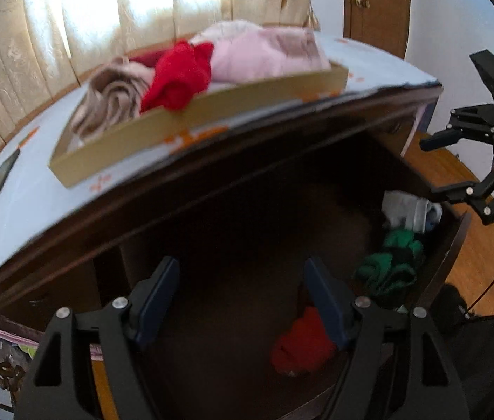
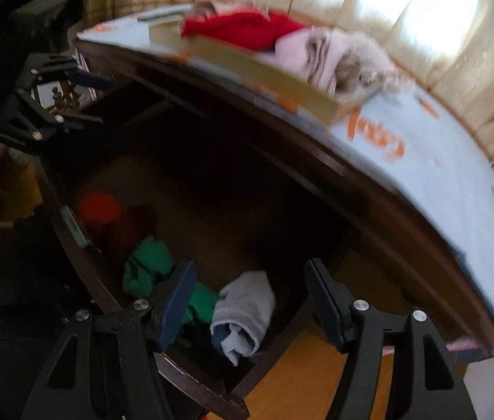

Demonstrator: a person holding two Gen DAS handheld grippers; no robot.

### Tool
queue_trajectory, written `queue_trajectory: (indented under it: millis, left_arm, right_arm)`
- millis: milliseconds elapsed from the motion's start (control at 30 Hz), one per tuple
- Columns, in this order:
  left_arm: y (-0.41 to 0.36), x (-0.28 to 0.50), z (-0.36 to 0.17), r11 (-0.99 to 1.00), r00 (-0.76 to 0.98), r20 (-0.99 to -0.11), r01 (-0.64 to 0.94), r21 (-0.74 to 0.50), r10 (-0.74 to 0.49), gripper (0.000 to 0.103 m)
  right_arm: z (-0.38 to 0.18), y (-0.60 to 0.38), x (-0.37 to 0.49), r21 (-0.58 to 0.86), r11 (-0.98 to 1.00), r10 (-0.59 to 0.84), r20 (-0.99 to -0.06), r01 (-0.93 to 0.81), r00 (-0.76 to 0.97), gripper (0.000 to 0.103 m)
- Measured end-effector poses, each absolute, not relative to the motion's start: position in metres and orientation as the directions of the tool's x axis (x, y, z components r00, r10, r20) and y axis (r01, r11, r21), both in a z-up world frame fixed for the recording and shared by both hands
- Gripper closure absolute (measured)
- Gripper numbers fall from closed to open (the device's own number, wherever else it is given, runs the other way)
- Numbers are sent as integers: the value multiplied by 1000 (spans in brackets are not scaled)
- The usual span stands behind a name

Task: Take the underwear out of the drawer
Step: 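Lower both open tools back down into the clothes drawer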

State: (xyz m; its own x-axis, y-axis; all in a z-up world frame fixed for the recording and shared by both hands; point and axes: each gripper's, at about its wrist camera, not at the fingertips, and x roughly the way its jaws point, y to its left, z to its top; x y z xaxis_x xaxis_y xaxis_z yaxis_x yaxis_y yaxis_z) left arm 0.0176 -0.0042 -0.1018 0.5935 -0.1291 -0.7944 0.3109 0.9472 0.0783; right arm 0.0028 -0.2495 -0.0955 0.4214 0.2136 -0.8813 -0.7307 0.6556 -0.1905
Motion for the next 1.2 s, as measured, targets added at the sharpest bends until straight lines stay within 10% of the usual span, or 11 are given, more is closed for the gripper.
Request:
queue_trajectory:
  millis: [1200]
  left_arm:
    - [-20,43,-191,900,56,-960,367,-235,-274,28]
  right_arm:
    - [-181,-197,48,-225,544,-44,-970,-808,241,48]
